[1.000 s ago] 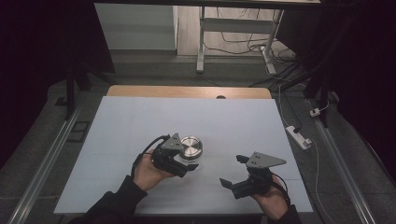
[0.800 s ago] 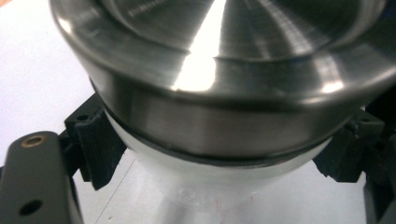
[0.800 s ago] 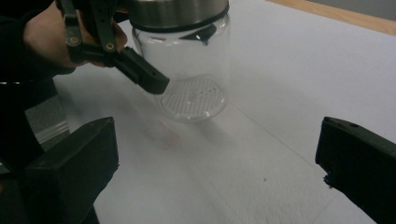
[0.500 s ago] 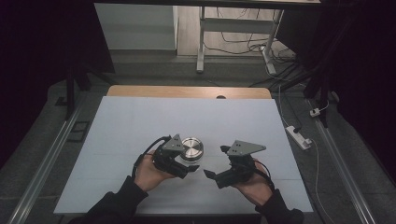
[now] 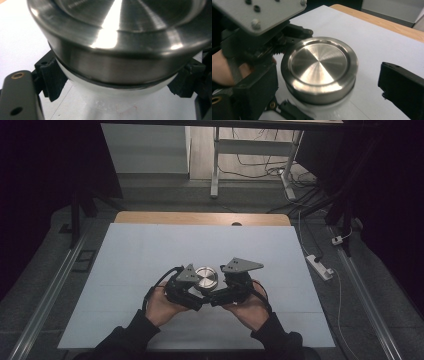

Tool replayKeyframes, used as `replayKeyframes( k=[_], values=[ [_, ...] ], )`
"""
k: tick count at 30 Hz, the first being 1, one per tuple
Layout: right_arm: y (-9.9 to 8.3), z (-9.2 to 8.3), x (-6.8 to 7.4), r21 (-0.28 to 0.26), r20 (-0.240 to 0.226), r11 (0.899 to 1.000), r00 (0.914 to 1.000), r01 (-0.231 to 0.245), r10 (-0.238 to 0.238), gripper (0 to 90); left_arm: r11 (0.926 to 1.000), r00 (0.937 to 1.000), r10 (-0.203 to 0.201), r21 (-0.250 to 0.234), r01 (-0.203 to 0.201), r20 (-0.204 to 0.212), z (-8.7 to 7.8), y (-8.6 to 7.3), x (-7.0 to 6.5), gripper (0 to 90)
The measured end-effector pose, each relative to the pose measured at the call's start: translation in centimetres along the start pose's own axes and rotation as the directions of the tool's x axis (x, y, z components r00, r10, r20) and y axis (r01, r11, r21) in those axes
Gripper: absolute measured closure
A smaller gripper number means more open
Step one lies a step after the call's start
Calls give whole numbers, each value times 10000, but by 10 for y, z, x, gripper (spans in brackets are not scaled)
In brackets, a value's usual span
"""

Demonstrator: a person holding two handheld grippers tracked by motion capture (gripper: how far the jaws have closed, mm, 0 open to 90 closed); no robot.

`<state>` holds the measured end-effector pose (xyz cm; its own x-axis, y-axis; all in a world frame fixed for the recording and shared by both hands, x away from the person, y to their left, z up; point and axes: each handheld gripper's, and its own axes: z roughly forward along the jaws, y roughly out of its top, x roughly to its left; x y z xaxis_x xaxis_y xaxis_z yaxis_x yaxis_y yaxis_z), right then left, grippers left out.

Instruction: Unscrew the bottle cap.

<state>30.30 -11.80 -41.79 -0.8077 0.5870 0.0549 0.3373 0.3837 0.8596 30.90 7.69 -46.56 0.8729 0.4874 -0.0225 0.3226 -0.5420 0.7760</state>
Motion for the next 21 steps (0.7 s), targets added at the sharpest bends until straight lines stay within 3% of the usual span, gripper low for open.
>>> replayKeyframes(
  k=[6, 10, 14, 18, 21],
  values=[
    [1, 9, 5, -194, 352, 9998, 9994, -4, 11, 90, 9996, 9996, -275, -75, 274, -110, 2, 0, 0, 159],
    [1, 13, 9, -234, 395, 9994, 9989, 268, -258, 182, 9998, 9997, -219, -4, 219, -71, 2, 1, -1, 159],
    [2, 12, 10, -221, 394, 9990, 9985, 392, -383, 184, 9998, 9998, -199, -8, 199, 83, 2, 1, 0, 159],
    [3, 11, 4, -170, -283, 9983, 9980, 565, -570, 185, 10000, 9994, -79, -55, 81, 340, 0, 1, 0, 159],
    [4, 9, -6, -253, -1242, 9959, 9882, 867, -892, 184, 9999, 9981, 102, -92, -97, 602, -1, 0, 0, 159]
  ],
)
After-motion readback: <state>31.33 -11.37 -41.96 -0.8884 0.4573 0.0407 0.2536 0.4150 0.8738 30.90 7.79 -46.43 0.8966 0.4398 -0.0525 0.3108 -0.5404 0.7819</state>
